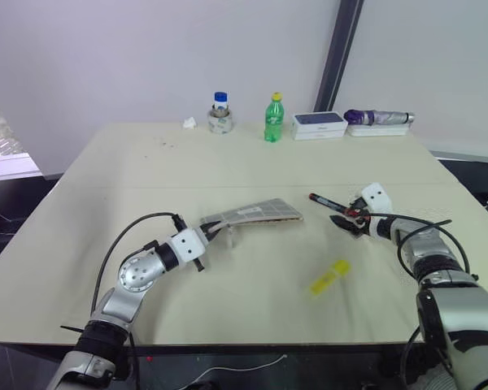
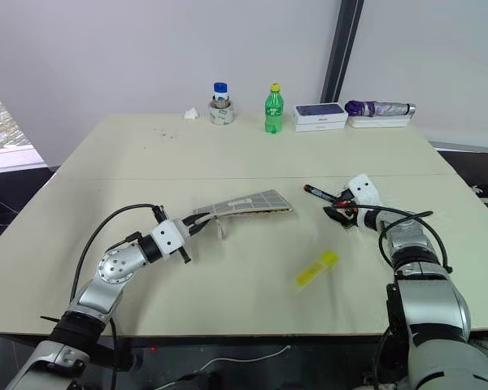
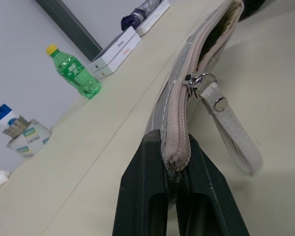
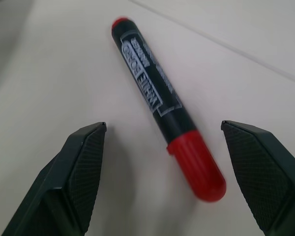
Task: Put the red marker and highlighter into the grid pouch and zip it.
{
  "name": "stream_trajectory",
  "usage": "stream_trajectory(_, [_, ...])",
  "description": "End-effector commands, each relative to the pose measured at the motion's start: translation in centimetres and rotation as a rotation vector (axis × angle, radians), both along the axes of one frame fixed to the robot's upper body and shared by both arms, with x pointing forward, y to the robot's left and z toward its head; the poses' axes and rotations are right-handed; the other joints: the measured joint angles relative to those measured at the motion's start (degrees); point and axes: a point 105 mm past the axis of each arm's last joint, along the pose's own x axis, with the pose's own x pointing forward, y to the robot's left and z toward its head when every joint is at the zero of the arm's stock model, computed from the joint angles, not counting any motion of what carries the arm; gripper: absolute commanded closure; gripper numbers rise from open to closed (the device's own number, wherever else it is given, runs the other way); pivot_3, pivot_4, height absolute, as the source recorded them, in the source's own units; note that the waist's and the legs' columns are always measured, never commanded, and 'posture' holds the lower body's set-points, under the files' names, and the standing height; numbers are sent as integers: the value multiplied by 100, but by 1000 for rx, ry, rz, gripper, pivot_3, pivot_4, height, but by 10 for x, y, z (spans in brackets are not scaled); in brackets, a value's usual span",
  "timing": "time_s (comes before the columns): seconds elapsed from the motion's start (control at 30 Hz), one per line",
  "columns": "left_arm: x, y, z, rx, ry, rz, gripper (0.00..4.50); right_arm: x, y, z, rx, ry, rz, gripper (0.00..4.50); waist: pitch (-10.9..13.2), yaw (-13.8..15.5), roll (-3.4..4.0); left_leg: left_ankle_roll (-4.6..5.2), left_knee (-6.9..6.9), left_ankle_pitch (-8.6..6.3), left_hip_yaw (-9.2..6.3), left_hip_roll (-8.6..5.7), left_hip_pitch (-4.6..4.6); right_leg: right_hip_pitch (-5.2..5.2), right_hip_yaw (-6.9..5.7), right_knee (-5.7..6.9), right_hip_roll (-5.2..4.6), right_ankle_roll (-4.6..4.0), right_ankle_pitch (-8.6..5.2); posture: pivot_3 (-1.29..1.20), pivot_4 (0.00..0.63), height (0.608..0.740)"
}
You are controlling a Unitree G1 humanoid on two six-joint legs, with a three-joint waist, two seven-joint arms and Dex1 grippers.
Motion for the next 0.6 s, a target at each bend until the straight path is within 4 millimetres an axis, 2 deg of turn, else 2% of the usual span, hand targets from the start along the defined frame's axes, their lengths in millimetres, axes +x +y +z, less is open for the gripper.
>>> stream_trajectory(0.03, [-2,0,14,-17,-51,-1,4500,2,3,1,87,40,-15,1156,0,-2,-1,0,1,0,0,0,0,0,0,0,0,0,0,0,150,740])
stream_trajectory(0.1, [-2,0,15,-17,-55,2,4500,2,5,-1,104,44,-17,1939,0,1,-1,0,2,0,0,0,1,2,0,1,0,0,0,0,150,740])
stream_trajectory(0.23, [-2,2,15,-18,-59,11,4500,1,5,2,80,24,1,4072,0,11,-1,0,5,0,-1,-1,1,4,-1,1,-1,0,0,0,150,740])
stream_trajectory(0.4, [-4,1,13,-19,-54,8,4500,0,5,16,107,-31,37,4165,0,9,0,1,3,-1,-1,-1,0,3,0,1,-2,0,0,0,150,740])
stream_trajectory(0.5, [-4,0,14,-29,-51,11,4500,-6,24,44,123,-150,185,4165,0,13,1,1,2,0,0,-1,-2,1,-1,0,-2,0,0,0,150,740])
stream_trajectory(0.6, [-4,0,16,-40,-46,12,4500,-31,47,72,111,-256,332,4165,0,28,1,1,1,-1,-1,-1,-6,-4,0,1,-3,1,0,0,150,740])
